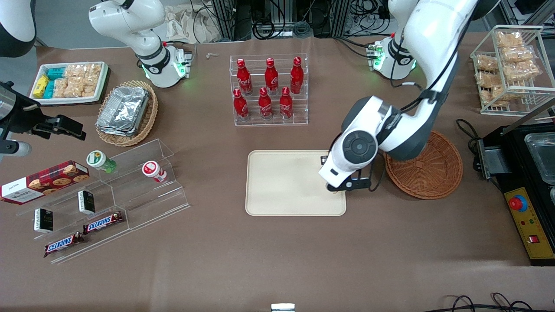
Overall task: Place sandwich from basket to tray
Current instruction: 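Carry the sandwich over the cream tray and lower it onto it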
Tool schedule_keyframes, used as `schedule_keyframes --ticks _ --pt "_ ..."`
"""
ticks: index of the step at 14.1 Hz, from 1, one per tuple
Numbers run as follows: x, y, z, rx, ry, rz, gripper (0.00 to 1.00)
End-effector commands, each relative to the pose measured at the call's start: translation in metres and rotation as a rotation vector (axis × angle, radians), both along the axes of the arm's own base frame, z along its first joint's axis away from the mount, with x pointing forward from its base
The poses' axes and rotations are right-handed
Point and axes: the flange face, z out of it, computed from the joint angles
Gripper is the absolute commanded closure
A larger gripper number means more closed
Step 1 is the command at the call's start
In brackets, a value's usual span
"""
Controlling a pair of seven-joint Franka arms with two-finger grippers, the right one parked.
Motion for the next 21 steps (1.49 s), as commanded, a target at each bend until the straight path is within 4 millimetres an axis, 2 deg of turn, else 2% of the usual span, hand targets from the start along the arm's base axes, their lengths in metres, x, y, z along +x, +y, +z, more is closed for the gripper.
schedule_keyframes --ticks 1,3,6,7,9,10,12,13,16,18,20,21 --pt "0.012 -0.007 -0.031 -0.018 -0.008 -0.024 1.00" --pt "0.015 -0.009 -0.050 -0.016 -0.022 -0.031 1.00" --pt "0.015 -0.015 -0.064 -0.024 -0.027 -0.033 0.99" --pt "0.015 -0.014 -0.068 -0.022 -0.023 -0.033 0.91" --pt "0.015 -0.012 -0.073 -0.015 -0.019 -0.025 0.52" --pt "0.015 -0.012 -0.079 -0.003 -0.017 -0.030 0.29" --pt "0.015 -0.011 -0.084 0.007 -0.019 -0.035 0.07" --pt "0.016 -0.010 -0.084 0.008 -0.019 -0.033 0.01" --pt "0.020 -0.007 -0.068 0.016 -0.038 0.010 0.00" --pt "0.023 0.001 -0.026 0.025 -0.074 0.025 0.00" --pt "0.039 0.042 0.022 0.045 -0.091 0.070 0.00" --pt "0.042 0.060 0.040 0.053 -0.088 0.077 0.00"
